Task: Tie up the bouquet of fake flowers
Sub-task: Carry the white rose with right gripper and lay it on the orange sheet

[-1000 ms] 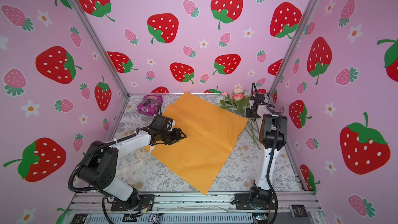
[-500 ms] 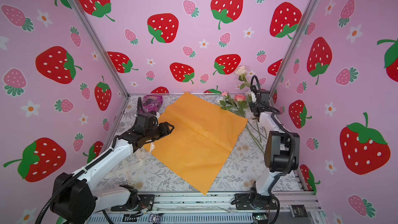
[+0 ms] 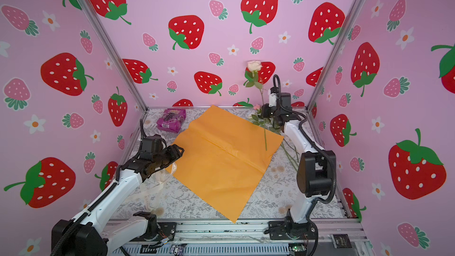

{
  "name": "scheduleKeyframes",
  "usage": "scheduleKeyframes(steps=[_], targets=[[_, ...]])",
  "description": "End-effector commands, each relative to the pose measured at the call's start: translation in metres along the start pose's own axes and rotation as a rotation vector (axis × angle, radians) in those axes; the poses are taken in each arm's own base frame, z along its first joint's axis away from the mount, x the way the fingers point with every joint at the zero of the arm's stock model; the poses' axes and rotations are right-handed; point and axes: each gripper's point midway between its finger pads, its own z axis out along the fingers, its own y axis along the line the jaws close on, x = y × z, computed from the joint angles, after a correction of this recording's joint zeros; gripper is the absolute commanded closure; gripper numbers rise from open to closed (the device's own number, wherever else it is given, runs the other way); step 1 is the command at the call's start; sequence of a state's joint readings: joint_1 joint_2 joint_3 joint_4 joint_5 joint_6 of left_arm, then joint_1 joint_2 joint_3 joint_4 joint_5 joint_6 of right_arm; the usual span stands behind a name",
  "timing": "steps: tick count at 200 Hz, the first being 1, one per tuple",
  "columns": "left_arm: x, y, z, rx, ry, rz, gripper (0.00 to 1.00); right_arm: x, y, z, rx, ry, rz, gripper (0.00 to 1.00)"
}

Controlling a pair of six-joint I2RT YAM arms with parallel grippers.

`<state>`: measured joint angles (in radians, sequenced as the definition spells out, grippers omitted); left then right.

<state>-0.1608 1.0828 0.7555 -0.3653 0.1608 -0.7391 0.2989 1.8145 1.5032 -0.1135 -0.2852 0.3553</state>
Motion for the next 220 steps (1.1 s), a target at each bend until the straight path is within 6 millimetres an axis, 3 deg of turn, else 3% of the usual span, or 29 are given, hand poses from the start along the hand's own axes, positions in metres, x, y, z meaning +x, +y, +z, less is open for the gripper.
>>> scheduleKeyframes(steps=[1,43,60,84,108,168,220], targets=[[0.005,0.006,-0.005,0.004,0.023,-0.031,0.32,0.061,0.061,0.044,-0.129,0.175,0.269,0.99],[0.007,0.011,-0.011,0.005,0.038,-0.031,0.31,0.124,0.132,0.093,-0.236,0.31,0.422,0.99],[0.008,0.014,-0.012,0.002,0.041,-0.029,0.31,0.152,0.148,0.108,-0.228,0.377,0.439,0.99],[0.008,0.015,-0.014,0.003,0.046,-0.025,0.31,0.175,0.144,0.121,-0.132,0.384,0.456,0.98],[0.011,0.016,-0.013,0.008,0.059,-0.03,0.31,0.195,0.152,0.131,-0.13,0.432,0.441,0.97],[0.013,0.016,-0.014,0.016,0.07,-0.039,0.31,0.239,0.155,0.14,-0.084,0.499,0.441,0.98],[0.014,0.016,-0.015,0.027,0.07,-0.045,0.31,0.243,0.154,0.138,-0.067,0.491,0.369,0.92]])
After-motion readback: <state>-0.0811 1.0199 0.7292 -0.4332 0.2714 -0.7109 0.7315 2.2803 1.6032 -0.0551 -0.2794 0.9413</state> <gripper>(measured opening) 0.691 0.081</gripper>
